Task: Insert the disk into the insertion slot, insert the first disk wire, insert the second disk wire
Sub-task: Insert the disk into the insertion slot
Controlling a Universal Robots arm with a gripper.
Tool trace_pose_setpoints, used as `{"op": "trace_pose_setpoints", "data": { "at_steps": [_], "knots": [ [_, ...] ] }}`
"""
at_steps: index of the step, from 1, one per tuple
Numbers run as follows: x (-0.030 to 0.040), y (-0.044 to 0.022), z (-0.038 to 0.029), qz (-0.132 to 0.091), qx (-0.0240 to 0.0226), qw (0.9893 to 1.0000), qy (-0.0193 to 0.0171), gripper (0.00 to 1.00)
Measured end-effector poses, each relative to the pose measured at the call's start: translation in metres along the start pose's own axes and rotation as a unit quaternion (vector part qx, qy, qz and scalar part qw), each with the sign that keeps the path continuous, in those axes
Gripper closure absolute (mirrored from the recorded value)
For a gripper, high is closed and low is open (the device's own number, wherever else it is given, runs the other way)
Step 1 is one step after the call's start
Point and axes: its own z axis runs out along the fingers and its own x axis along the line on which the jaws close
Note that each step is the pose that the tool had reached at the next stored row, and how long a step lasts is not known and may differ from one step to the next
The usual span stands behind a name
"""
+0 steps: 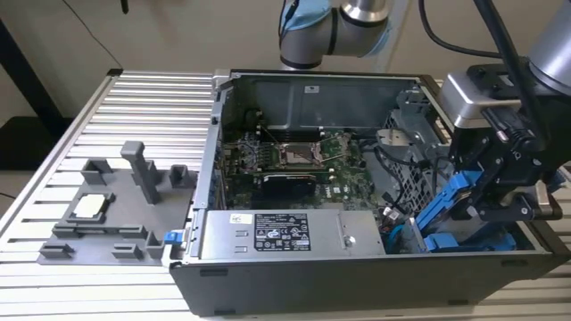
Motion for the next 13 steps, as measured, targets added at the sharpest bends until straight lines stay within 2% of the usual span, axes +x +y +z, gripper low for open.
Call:
{"op": "trace_pose_setpoints", "data": {
  "at_steps": [2, 10, 11, 13],
  "knots": [
    [0.0001, 0.0002, 0.0031, 0.000, 0.0002, 1.0000, -0.0001, 0.68],
    [0.0002, 0.0004, 0.0033, 0.000, 0.0002, 1.0000, 0.0035, 0.67],
    [0.0001, 0.0003, 0.0014, 0.000, 0.0002, 1.0000, 0.0037, 0.60],
    [-0.0002, 0.0002, -0.0031, 0.000, 0.0002, 1.0000, 0.0036, 0.60]
  ]
}}
